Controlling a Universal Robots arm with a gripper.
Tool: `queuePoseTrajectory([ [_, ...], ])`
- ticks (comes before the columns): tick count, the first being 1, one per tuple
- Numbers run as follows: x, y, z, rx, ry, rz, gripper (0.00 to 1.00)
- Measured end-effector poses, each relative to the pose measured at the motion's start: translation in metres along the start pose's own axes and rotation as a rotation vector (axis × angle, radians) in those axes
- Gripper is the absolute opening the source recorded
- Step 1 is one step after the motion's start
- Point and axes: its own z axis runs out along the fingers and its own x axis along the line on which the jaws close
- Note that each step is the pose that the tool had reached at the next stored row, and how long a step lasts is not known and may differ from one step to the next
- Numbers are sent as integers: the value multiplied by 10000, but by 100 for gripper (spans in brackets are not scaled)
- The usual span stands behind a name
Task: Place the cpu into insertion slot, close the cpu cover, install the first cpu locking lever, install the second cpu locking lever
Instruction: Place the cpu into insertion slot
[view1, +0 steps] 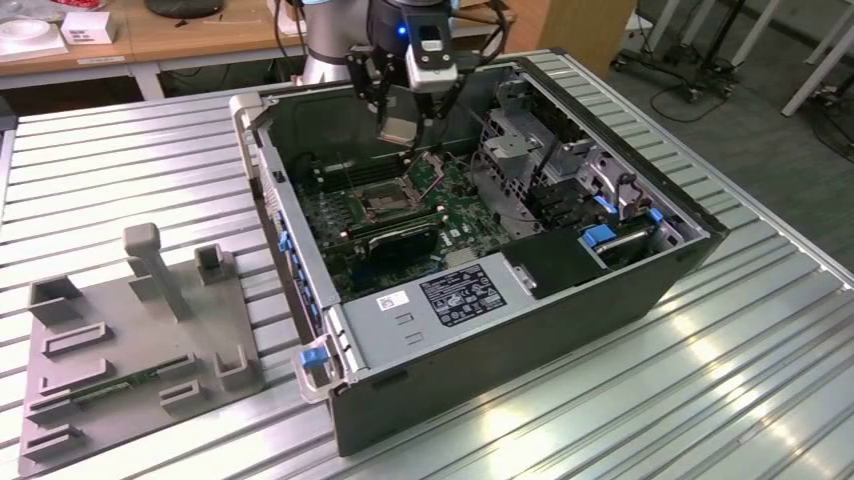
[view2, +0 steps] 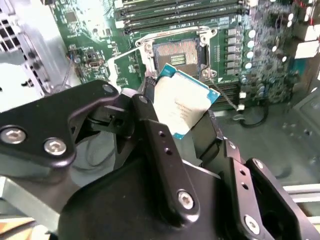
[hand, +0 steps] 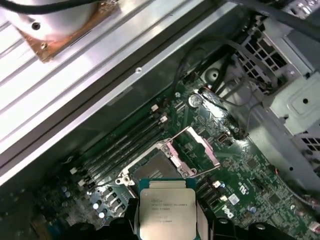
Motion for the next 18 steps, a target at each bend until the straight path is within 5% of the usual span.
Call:
queuePoseTrajectory([
  [10,-1,-2,25,-40,-178,1997,54],
  [18,-1,-2,26,-44,-195,2178,54],
])
